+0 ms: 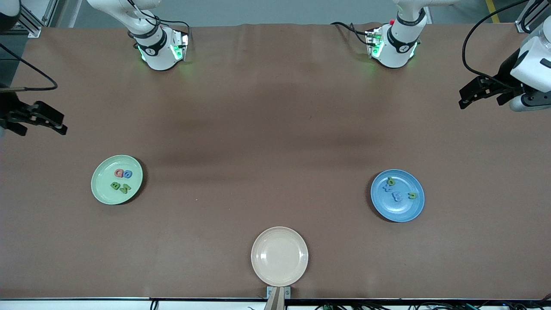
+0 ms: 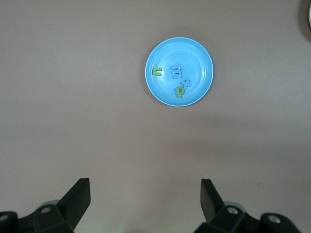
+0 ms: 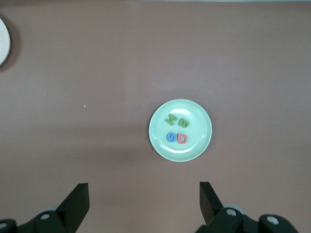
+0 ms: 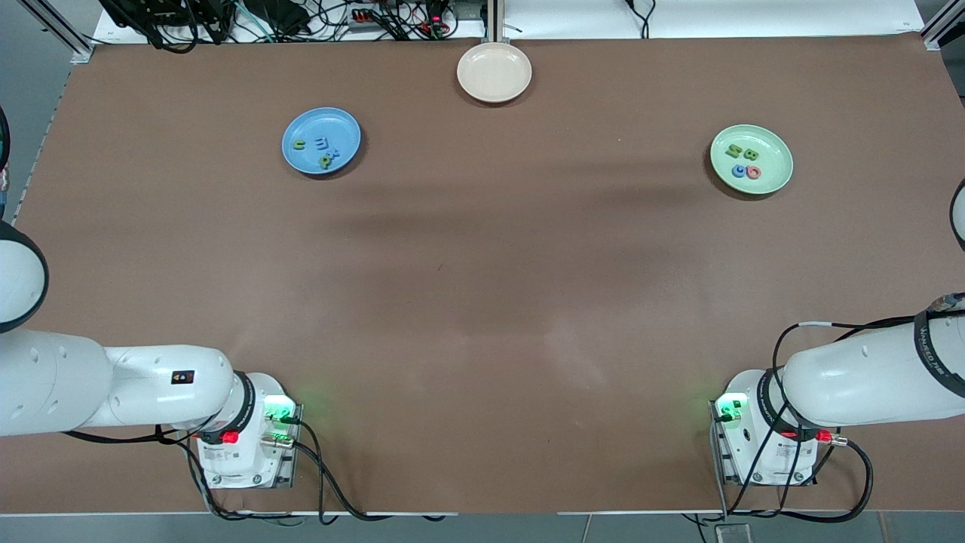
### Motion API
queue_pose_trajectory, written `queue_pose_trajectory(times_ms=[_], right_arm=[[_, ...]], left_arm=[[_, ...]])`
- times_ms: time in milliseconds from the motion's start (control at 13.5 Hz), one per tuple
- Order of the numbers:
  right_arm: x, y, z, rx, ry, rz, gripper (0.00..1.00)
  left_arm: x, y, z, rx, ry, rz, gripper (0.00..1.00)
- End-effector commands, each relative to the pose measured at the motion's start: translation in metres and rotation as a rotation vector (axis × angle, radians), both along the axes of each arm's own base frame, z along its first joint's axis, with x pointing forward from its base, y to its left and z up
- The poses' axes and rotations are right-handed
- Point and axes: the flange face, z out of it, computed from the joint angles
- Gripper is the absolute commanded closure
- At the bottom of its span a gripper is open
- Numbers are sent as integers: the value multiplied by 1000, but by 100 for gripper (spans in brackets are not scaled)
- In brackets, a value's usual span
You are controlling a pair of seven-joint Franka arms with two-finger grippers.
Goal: Sort upper and lower case letters into plates
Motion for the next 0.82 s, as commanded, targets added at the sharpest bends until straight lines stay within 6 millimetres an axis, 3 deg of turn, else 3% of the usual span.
queue_pose_trajectory(times_ms=[0,742], right_arm=[[8,-7,-1,12,2,-26,0],[6,-7,2,5,-1,-16,0]], left_arm=[[2,2,2,-3,-3,-12,0],[2,2,2,-3,-1,-12,0]])
